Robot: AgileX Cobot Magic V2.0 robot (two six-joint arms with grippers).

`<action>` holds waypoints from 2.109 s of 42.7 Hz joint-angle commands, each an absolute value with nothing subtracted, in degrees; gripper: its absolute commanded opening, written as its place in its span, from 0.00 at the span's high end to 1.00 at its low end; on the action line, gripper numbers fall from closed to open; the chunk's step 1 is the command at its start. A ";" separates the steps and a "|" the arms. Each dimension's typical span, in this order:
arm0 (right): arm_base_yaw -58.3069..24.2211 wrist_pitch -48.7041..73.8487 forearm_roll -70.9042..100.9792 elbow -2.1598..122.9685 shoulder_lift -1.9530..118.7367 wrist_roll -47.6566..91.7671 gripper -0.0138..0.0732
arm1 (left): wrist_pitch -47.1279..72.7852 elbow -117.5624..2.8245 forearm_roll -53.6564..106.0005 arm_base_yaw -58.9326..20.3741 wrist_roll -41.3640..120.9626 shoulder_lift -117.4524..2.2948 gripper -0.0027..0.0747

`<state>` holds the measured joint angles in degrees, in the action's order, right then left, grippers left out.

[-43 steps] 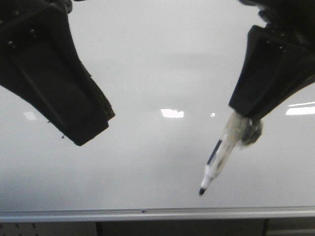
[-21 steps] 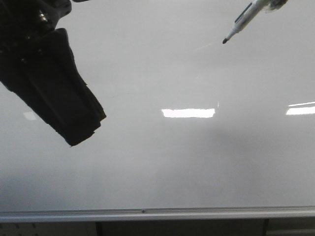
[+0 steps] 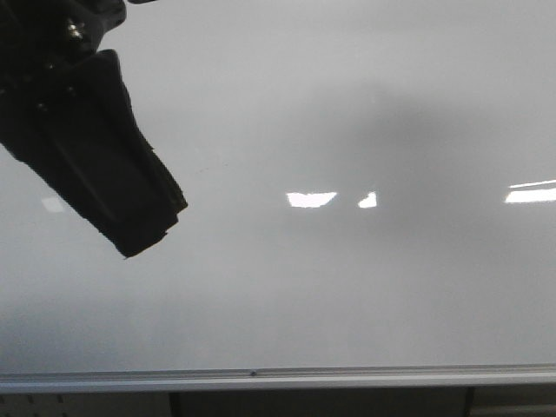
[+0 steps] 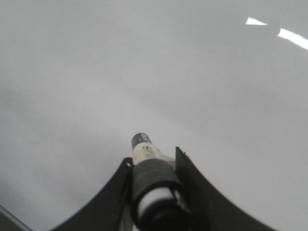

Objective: Write number 0 on whiteboard

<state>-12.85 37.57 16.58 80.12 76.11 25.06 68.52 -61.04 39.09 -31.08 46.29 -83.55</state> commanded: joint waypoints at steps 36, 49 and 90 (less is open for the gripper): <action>-12.47 35.74 16.25 94.91 90.13 25.53 0.92 | 68.80 -62.82 42.14 -31.59 45.97 -81.49 0.99; -12.47 39.27 16.25 94.91 91.55 25.53 0.92 | 68.67 -62.82 42.14 -31.59 45.97 -81.49 0.99; -12.37 45.30 0.49 96.88 94.29 18.84 0.92 | 67.45 -62.82 42.14 -31.59 45.97 -81.49 0.99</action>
<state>-12.95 52.01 6.03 93.83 96.80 19.34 67.54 -61.04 39.09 -31.08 46.29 -83.55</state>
